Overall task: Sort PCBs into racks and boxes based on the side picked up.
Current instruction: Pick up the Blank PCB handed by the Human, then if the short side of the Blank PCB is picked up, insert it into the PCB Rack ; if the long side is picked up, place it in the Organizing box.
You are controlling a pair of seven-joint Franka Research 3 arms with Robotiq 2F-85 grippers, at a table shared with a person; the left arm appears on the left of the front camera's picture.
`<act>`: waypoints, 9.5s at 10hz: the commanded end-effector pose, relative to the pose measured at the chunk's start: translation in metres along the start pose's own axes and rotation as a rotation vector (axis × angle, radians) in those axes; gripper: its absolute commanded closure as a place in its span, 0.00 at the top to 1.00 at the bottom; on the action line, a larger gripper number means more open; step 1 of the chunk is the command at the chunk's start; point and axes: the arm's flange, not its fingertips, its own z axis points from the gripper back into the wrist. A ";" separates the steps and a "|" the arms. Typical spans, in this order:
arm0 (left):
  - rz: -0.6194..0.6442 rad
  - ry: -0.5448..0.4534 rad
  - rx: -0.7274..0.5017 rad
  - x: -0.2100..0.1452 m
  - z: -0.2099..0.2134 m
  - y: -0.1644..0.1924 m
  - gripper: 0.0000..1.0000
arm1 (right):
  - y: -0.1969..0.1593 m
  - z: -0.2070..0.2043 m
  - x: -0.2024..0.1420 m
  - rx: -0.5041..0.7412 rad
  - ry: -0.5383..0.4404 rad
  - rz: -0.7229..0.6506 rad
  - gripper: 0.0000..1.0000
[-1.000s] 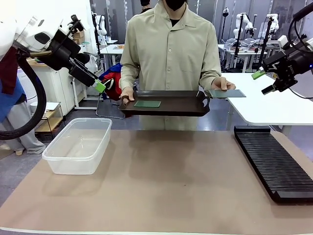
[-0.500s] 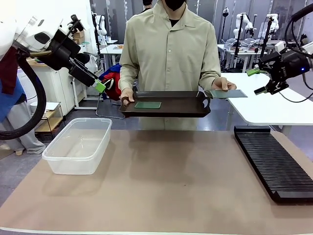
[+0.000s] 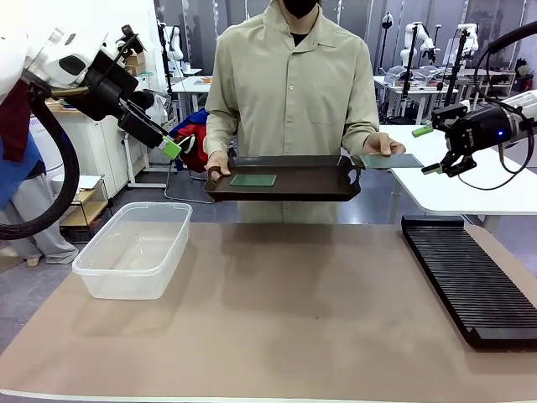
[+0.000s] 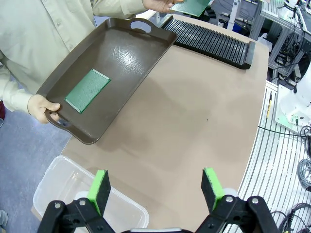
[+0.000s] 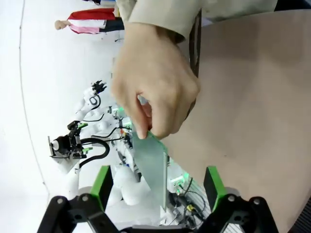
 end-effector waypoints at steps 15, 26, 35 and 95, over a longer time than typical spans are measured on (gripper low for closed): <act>0.002 0.003 -0.007 -0.001 0.000 -0.001 1.00 | -0.027 -0.032 0.010 0.337 0.122 0.037 0.42; 0.002 0.003 -0.007 -0.001 0.000 -0.001 1.00 | -0.034 -0.032 0.011 0.306 0.147 -0.038 0.00; 0.002 0.003 -0.007 -0.001 0.000 -0.001 1.00 | -0.035 -0.032 0.011 0.299 0.125 -0.015 0.00; 0.002 0.003 -0.007 -0.001 0.000 -0.001 1.00 | -0.153 0.157 0.073 -0.007 0.113 1.599 0.02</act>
